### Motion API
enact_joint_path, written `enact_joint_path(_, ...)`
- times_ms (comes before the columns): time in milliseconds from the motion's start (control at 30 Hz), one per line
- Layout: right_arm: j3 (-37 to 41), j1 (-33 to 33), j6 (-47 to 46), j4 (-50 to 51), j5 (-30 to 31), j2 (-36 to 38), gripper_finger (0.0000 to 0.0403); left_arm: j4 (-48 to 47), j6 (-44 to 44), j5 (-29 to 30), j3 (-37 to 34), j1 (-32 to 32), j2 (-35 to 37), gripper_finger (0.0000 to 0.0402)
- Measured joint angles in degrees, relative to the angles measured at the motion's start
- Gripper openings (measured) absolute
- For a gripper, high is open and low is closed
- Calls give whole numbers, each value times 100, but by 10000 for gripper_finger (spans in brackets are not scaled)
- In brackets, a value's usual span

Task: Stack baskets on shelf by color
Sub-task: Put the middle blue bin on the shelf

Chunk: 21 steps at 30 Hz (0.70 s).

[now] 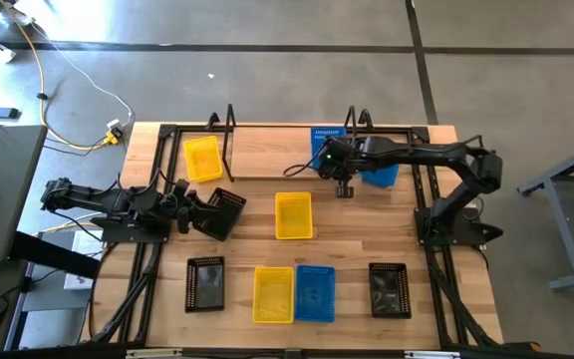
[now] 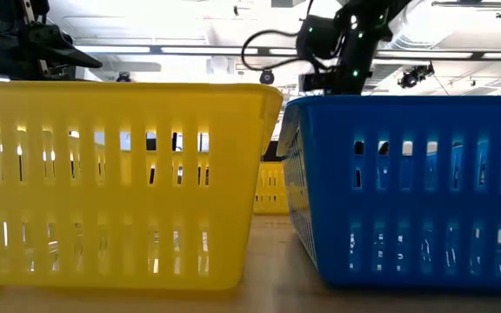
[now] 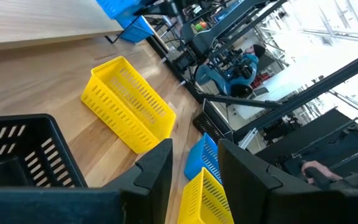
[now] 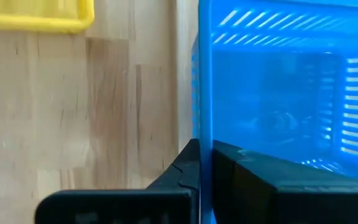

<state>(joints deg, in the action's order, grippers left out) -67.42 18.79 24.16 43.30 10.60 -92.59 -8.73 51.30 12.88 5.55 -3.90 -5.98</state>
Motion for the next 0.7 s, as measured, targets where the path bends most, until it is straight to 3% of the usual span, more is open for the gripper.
enact_joint_path(700,3,332,-321,-211,-209,-237,0,2,-6,-70,0,0,0,117)
